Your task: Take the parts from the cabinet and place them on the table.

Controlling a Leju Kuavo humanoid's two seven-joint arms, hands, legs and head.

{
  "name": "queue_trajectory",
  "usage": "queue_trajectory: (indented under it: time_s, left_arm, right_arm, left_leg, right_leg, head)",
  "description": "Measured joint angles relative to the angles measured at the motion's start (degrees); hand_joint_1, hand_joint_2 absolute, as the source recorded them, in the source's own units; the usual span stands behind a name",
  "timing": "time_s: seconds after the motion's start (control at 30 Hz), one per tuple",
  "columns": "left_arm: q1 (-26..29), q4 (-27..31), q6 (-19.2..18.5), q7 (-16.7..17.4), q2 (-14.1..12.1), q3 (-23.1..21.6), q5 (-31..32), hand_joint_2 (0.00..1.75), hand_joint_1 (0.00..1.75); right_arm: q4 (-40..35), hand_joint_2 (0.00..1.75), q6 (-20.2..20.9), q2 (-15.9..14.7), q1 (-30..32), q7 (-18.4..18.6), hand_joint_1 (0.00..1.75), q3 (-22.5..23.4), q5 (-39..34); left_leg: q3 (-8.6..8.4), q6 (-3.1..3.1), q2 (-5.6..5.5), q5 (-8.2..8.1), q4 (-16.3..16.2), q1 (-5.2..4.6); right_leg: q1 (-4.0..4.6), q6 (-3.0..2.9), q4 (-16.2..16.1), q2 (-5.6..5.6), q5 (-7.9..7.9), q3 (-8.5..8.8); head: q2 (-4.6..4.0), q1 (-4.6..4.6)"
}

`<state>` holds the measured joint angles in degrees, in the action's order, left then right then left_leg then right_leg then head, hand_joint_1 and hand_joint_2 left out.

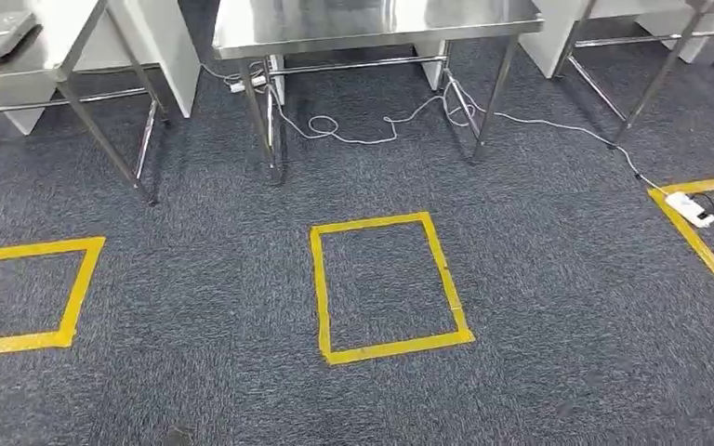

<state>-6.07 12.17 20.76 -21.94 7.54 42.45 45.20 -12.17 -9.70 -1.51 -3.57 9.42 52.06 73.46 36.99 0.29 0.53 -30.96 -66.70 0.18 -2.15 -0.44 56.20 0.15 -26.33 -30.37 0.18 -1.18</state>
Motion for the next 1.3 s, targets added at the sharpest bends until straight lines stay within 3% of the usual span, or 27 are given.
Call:
queue_trajectory:
  time_s: [0.07, 0.1, 0.17, 0.2, 0.23, 0.27, 0.37, 0.4, 0.43, 0.47, 0.53, 0.6, 0.63, 0.7, 0.73, 0.77, 0.8, 0.9, 0.93, 0.97, 1.0, 1.07, 1.13, 1.2, 1.23, 1.27, 1.3]
  left_arm:
    - [0.0, 0.0, 0.0, 0.0, 0.0, 0.0, 0.0, 0.00, 0.00]
    - [0.0, 0.0, 0.0, 0.0, 0.0, 0.0, 0.0, 0.00, 0.00]
    - [0.0, 0.0, 0.0, 0.0, 0.0, 0.0, 0.0, 0.00, 0.00]
    - [0.0, 0.0, 0.0, 0.0, 0.0, 0.0, 0.0, 0.00, 0.00]
    - [0.0, 0.0, 0.0, 0.0, -0.1, 0.0, 0.0, 0.00, 0.00]
    - [0.0, 0.0, 0.0, 0.0, -0.4, 0.0, 0.0, 0.00, 0.00]
    - [-0.1, 0.0, 0.0, 0.0, -0.4, 0.0, 0.0, 0.00, 0.00]
    - [-0.1, 0.0, 0.1, 0.0, -0.4, 0.0, 0.0, 0.00, 0.00]
    - [-0.3, 0.0, 0.1, 0.0, -0.3, 0.0, 0.0, 0.00, 0.00]
    - [-0.2, 0.0, 0.1, 0.0, -0.1, 0.0, 0.0, 0.00, 0.00]
    - [-0.1, 0.0, 0.2, 0.2, -0.1, 0.0, 0.0, 0.00, 0.00]
    - [-0.1, 0.0, 0.2, 0.2, -0.1, 0.0, 0.0, 0.00, 0.00]
    - [0.0, 0.0, 0.2, 0.2, 0.0, 0.0, 0.0, 0.00, 0.00]
    - [-0.1, 0.0, 0.2, 0.2, 0.2, 0.0, 0.0, 0.00, 0.00]
    - [-0.1, 0.0, 0.2, 0.2, 0.2, 0.0, 0.0, 0.00, 0.00]
    - [-0.2, 0.0, 0.2, 0.2, 0.1, 0.0, 0.0, 0.00, 0.00]
    - [-0.2, 0.0, 0.2, 0.1, 0.0, 0.0, 0.0, 0.00, 0.00]
    - [-0.3, 0.0, 0.3, 0.0, 0.0, 0.0, 0.0, 0.00, 0.00]
    - [-0.3, 0.0, 0.3, 0.0, 0.0, 0.0, 0.0, 0.00, 0.00]
    - [-0.2, 0.0, 0.4, -0.1, 0.0, 0.0, 0.0, 0.00, 0.00]
    - [-0.1, 0.0, 0.4, -0.1, 0.0, 0.0, 0.0, 0.00, 0.00]
    - [0.1, 0.0, 0.5, -0.1, 0.0, 0.0, 0.0, 0.00, 0.00]
    - [0.2, 0.0, 0.5, -0.1, 0.0, 0.0, 0.0, 0.00, 0.00]
    - [0.2, 0.0, 0.5, -0.1, 0.0, 0.0, 0.0, 0.00, 0.00]
    - [0.2, 0.0, 0.5, -0.1, 0.0, 0.0, 0.0, 0.00, 0.00]
    - [0.2, 0.0, 0.5, -0.1, 0.0, 0.0, 0.0, 0.00, 0.00]
    - [0.2, 0.0, 0.5, -0.1, -0.4, 0.0, 0.0, 0.00, 0.00]
  right_arm:
    - [0.0, 1.75, 0.0, 0.0, 0.1, 0.0, 0.00, 0.0, 0.0]
    - [0.0, 1.75, 0.0, 0.0, 0.2, 0.0, 0.00, 0.0, 0.0]
    - [0.0, 1.75, 0.0, 0.0, 0.4, 0.0, 0.00, 0.0, 0.0]
    - [0.0, 1.75, 0.0, 0.1, 0.3, 0.0, 0.00, 0.0, 0.0]
    - [0.0, 1.75, 0.0, 0.2, 0.3, 0.0, 0.00, 0.0, 0.0]
    - [0.0, 1.75, 0.0, 0.9, 0.1, 0.0, 0.00, 0.0, 0.0]
    - [0.1, 1.75, 0.0, 0.7, 0.1, 0.0, 0.00, 0.0, 0.1]
    - [0.0, 1.75, 0.0, 0.6, 0.3, 0.0, 0.00, 0.0, 0.1]
    - [0.1, 1.75, -0.1, 0.7, 0.4, 0.0, 0.00, 0.0, 0.2]
    - [0.1, 1.75, -0.1, 0.6, 0.3, 0.0, 0.00, 0.0, 0.4]
    - [0.1, 1.75, -0.1, 0.4, -0.1, 0.0, 0.00, 0.0, 0.4]
    - [0.1, 1.75, -0.1, 0.2, -0.2, 0.1, 0.00, 0.0, 0.4]
    - [0.1, 1.75, -0.1, 0.2, 0.0, 0.1, 0.00, 0.0, 0.4]
    - [0.1, 1.75, -0.1, -0.1, 0.1, 0.3, 0.00, 0.1, 0.4]
    - [0.1, 1.75, -0.1, -0.2, -0.1, 0.3, 0.00, 0.1, 0.4]
    - [0.1, 1.75, -0.1, 0.1, -0.3, 0.3, 0.00, 0.1, 0.4]
    - [0.0, 1.75, -0.1, 0.0, -0.4, 0.3, 0.00, 0.1, 0.5]
    - [0.0, 1.75, -0.1, 0.0, 0.0, 0.2, 0.00, 0.2, 0.8]
    - [0.0, 1.75, 0.0, 0.0, 0.1, 0.2, 0.00, 0.2, 0.8]
    - [0.0, 1.75, 0.1, 0.0, 0.1, 0.2, 0.00, 0.2, 0.9]
    - [0.0, 1.75, 0.1, 0.0, 0.0, 0.2, 0.00, 0.2, 0.9]
    - [0.0, 1.75, 0.1, -0.1, -0.2, 0.2, 0.00, 0.2, 0.9]
    - [0.0, 1.75, 0.1, -0.1, 0.0, 0.2, 0.00, 0.2, 0.9]
    - [0.0, 1.75, 0.3, -0.1, 0.2, 0.2, 0.00, 0.3, 0.9]
    - [0.0, 1.75, 0.4, -0.2, 0.2, 0.2, 0.00, 0.3, 0.9]
    - [0.0, 1.75, 0.7, -0.2, 0.1, 0.2, 0.00, 0.3, 0.9]
    - [0.1, 1.75, 0.8, 0.2, 0.0, 0.2, 0.00, 0.3, 0.9]
  left_leg:
    - [2.94, -0.27, -0.13, -3.54, -8.3, 0.21]
    - [2.92, -0.15, -0.15, -3.28, -9.0, 0.22]
    - [-0.72, 0.67, -0.58, 0.44, -2.9, 0.17]
    - [-3.64, 1.47, -1.75, 3.12, 2.7, 0.05]
    - [-6.12, 2.70, -4.49, 4.81, 7.7, -0.18]
    - [-6.68, 3.23, -5.79, 3.98, 8.4, 0.11]
    - [-6.52, 3.72, -4.31, 4.55, 8.9, -0.69]
    - [-7.26, 4.46, -3.24, 5.47, 10.7, -0.74]
    - [-7.87, 4.11, -2.18, 6.59, 12.5, -0.13]
    - [-7.96, 4.43, -1.83, 6.85, 13.2, -0.30]
    - [-7.40, 4.49, 0.09, 7.16, 13.1, -0.37]
    - [-6.79, 4.19, 1.63, 7.35, 13.0, -0.34]
    - [-6.62, 4.03, 2.41, 7.43, 12.9, -0.25]
    - [-6.19, 3.36, 3.87, 7.35, 12.3, 0.06]
    - [-5.82, 2.72, 4.65, 7.02, 11.4, 0.20]
    - [-5.42, 2.15, 5.24, 6.65, 10.7, -0.30]
    - [-5.26, 1.48, 5.96, 5.95, 9.8, -0.43]
    - [-5.69, 1.01, 7.52, 5.64, 9.7, -0.04]
    - [-5.57, 0.55, 6.30, 5.09, 9.2, 0.57]
    - [-4.67, 0.11, 2.72, 2.52, 7.0, 0.79]
    - [-3.96, 0.03, 1.50, 0.86, 5.1, 0.78]
    - [-0.95, -0.09, -0.14, -3.82, -2.8, 0.80]
    - [1.17, 0.15, -0.24, -5.77, -8.7, 0.77]
    - [-0.69, 1.00, -0.44, -3.10, -5.7, 0.71]
    - [-3.38, 1.78, -1.06, -0.29, -0.5, 0.50]
    - [-6.09, 2.82, -2.58, 2.19, 4.7, 0.27]
    - [-7.83, 4.22, -6.13, 3.03, 8.4, -0.11]
  right_leg:
    - [0.32, 0.01, 0.1, 1.18, 0.30, -0.56]
    - [0.45, 0.16, 0.1, 1.82, 0.41, -0.65]
    - [0.80, 0.08, 0.1, 3.14, 0.58, -0.60]
    - [1.01, 0.21, 0.0, 3.94, 0.68, -0.51]
    - [0.73, 0.29, 0.0, 4.61, 0.79, -0.53]
    - [1.15, 0.66, 0.0, 4.97, 1.11, -0.79]
    - [0.01, 1.73, -0.5, 6.95, 1.89, -1.41]
    - [0.82, 2.42, -1.3, 7.39, 2.40, -1.40]
    - [0.88, 2.00, -0.5, 4.31, 2.09, -1.81]
    - [1.17, 1.58, 1.4, 1.82, 0.49, -3.05]
    - [0.72, 1.03, 10.3, 0.63, -3.65, -7.53]
    - [0.38, 1.86, 16.4, 0.44, -5.31, -10.15]
    - [0.15, 2.52, 15.5, 0.31, -4.71, -9.41]
    - [-0.35, 4.25, 6.6, -0.79, -1.51, -4.19]
    - [-0.67, 5.01, 0.3, -3.23, 0.08, -0.36]
    - [-0.44, 4.30, -0.1, -5.33, -0.56, -0.18]
    - [-0.25, 3.60, -0.3, -4.50, 0.04, -0.35]
    - [-0.15, 2.18, 0.1, -2.42, 0.17, -1.19]
    - [-0.50, 1.70, 0.0, -1.79, 0.46, -1.03]
    - [-0.42, 1.14, 0.0, -1.28, 0.84, -1.10]
    - [-0.37, 0.88, 0.0, -0.98, 1.02, -1.34]
    - [-0.10, 0.21, 0.0, 0.26, 1.52, -1.95]
    - [0.34, 0.18, 0.1, 1.71, 1.85, -2.38]
    - [0.71, 0.25, 0.1, 3.31, 2.14, -2.49]
    - [0.98, 0.23, 0.1, 4.25, 2.31, -2.47]
    - [1.13, 0.27, 0.0, 5.11, 2.53, -2.43]
    - [0.55, 0.39, 0.0, 5.68, 2.70, -2.60]
  head:
    - [0.00, 0.02]
    - [0.00, 0.04]
    - [0.00, 0.02]
    - [0.00, 0.00]
    - [0.00, 0.04]
    - [0.00, 0.53]
    - [0.00, 0.04]
    - [0.00, 0.11]
    - [0.00, 0.13]
    - [0.00, 0.33]
    - [0.00, 0.66]
    - [0.00, 0.68]
    - [0.00, 0.66]
    - [0.00, 0.66]
    - [0.00, 0.70]
    - [0.00, 0.77]
    - [0.00, 0.59]
    - [0.00, 0.44]
    - [0.00, 0.37]
    - [0.00, 0.37]
    - [0.00, 0.42]
    - [0.00, 0.17]
    - [0.00, 0.20]
    - [0.00, 0.20]
    - [0.00, 0.22]
    - [0.00, 0.20]
    - [0.00, 0.33]
